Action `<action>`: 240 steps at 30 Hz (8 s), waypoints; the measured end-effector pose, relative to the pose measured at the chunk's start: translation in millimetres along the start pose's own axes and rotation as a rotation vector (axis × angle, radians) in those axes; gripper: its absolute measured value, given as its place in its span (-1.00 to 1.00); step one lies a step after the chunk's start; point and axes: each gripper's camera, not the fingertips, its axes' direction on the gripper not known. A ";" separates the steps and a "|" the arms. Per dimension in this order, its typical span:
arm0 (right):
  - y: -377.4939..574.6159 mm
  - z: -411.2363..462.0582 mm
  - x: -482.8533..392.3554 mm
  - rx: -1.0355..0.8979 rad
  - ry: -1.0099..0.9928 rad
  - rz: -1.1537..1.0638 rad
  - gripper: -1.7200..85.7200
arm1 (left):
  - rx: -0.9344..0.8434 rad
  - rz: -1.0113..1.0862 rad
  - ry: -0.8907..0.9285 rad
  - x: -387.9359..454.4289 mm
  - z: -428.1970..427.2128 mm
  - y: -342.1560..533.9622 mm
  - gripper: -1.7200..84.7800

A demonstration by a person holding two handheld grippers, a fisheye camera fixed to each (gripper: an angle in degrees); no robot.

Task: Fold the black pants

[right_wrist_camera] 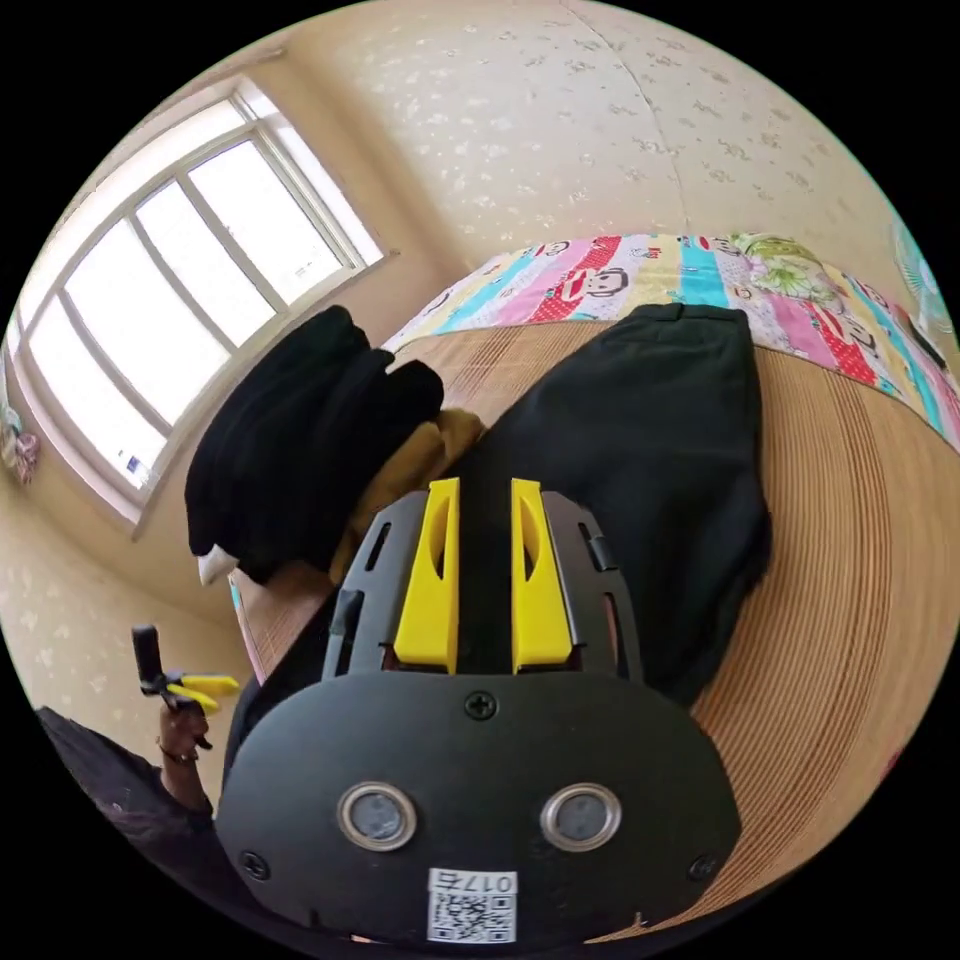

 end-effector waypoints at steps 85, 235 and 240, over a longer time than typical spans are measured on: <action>375.3 -16.7 86.0 -0.057 -0.018 0.168 -0.74 | 0.041 0.280 -0.837 142.5 261.1 205.3 -0.91; 16.2 -199.0 52.5 -0.052 -0.288 0.422 -0.55 | -0.291 0.058 -0.067 66.3 403.6 -132.4 -0.63; 30.9 -164.2 7.7 -0.170 -0.412 0.376 -0.71 | -0.337 -0.014 -0.002 68.6 412.3 -77.0 -0.75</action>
